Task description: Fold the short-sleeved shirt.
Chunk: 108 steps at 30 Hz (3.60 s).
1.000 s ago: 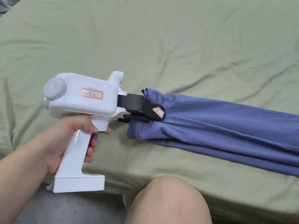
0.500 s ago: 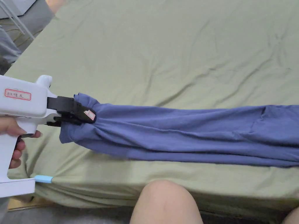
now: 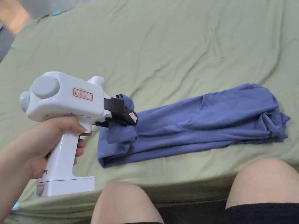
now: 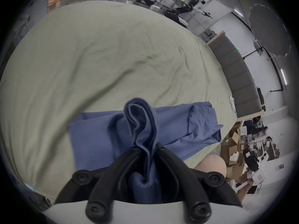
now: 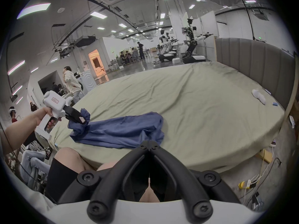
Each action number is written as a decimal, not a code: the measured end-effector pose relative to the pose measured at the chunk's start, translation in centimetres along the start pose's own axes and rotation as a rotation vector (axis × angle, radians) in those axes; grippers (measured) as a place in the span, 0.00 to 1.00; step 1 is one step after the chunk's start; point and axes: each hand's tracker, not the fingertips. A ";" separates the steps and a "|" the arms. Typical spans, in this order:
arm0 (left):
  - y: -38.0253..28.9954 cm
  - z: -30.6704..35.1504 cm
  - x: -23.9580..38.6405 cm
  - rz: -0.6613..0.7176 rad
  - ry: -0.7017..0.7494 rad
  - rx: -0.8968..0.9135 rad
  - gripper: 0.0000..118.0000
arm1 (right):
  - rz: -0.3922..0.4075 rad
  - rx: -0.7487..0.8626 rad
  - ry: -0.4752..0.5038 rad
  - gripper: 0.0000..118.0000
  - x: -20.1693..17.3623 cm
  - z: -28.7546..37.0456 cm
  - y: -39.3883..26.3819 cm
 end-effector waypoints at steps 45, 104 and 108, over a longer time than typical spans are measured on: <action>-4.8 -3.8 -21.1 0.290 -0.593 0.069 1.00 | 0.096 -0.124 0.031 0.02 -9.8 -4.6 1.8; -1.9 1.3 8.8 -0.219 0.016 0.110 0.64 | -0.028 0.011 0.091 0.02 -0.9 0.8 -1.4; -1.5 -5.1 8.3 -0.365 0.329 0.008 0.00 | 0.002 -0.002 0.117 0.02 -2.2 0.6 -1.2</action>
